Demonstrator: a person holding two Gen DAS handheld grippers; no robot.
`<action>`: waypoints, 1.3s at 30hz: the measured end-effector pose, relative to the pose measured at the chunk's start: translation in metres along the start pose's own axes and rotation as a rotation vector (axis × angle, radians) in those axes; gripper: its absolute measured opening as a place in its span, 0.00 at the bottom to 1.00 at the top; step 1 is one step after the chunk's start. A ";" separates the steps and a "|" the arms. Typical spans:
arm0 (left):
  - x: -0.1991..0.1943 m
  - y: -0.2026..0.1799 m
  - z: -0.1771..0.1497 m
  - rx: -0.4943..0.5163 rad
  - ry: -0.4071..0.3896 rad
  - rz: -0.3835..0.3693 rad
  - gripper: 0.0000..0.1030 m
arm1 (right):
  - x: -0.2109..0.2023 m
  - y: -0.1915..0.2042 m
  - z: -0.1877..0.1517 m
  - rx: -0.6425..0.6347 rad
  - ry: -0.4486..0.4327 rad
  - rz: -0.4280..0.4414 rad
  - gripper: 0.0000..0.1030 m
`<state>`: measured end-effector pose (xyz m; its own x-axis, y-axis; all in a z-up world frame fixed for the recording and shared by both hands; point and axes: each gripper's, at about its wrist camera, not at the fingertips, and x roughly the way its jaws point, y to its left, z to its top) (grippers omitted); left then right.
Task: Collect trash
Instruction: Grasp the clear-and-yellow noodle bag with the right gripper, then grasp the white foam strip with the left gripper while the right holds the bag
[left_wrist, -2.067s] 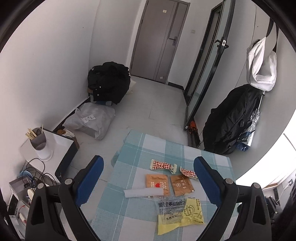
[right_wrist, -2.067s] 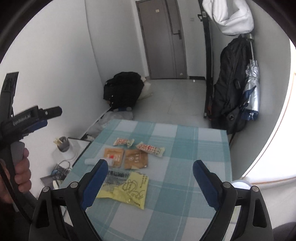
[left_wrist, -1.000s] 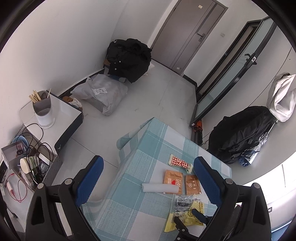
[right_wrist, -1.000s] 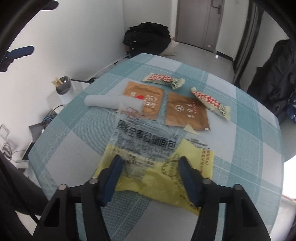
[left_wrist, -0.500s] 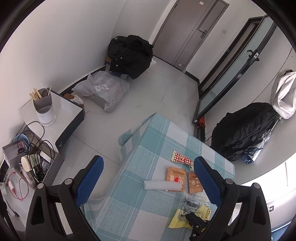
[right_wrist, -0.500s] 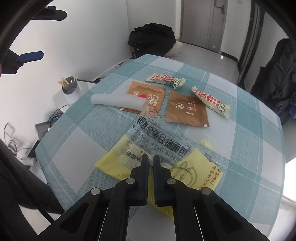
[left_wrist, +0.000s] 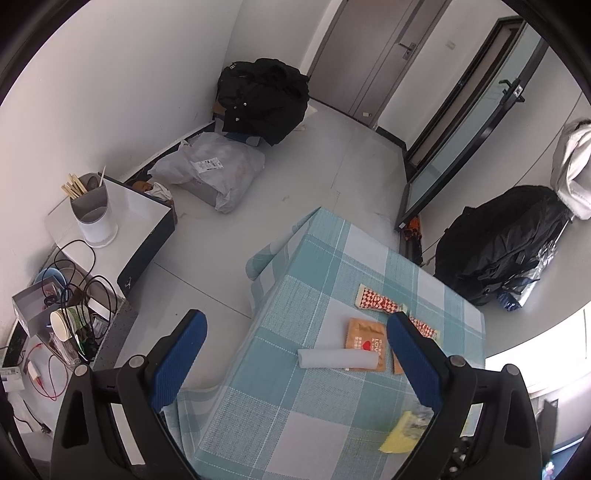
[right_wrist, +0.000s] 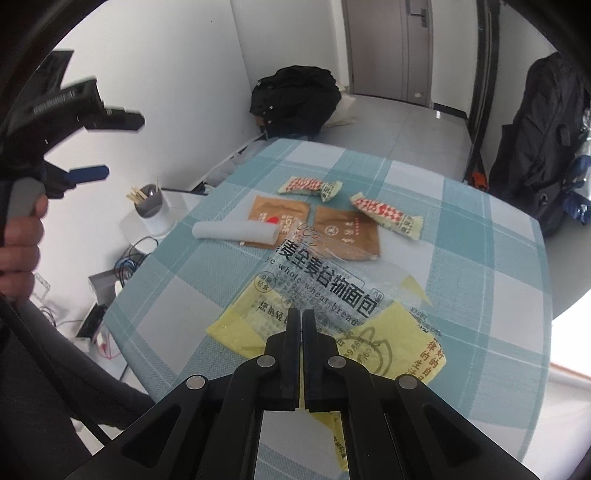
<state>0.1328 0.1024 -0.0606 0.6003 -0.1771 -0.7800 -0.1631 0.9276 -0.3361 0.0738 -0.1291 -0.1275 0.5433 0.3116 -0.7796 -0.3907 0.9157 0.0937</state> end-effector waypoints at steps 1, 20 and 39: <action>0.003 -0.001 -0.001 0.019 0.018 0.007 0.94 | -0.005 -0.003 0.000 0.008 -0.009 -0.001 0.00; 0.069 -0.062 -0.023 0.508 0.282 -0.002 0.93 | -0.016 -0.057 -0.009 0.144 -0.056 0.017 0.00; 0.110 -0.076 -0.051 0.866 0.388 0.136 0.93 | -0.022 -0.074 -0.017 0.183 -0.075 0.014 0.00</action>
<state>0.1718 -0.0043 -0.1478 0.2919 -0.0028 -0.9564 0.5165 0.8421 0.1552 0.0783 -0.2077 -0.1277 0.5953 0.3365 -0.7296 -0.2609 0.9398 0.2206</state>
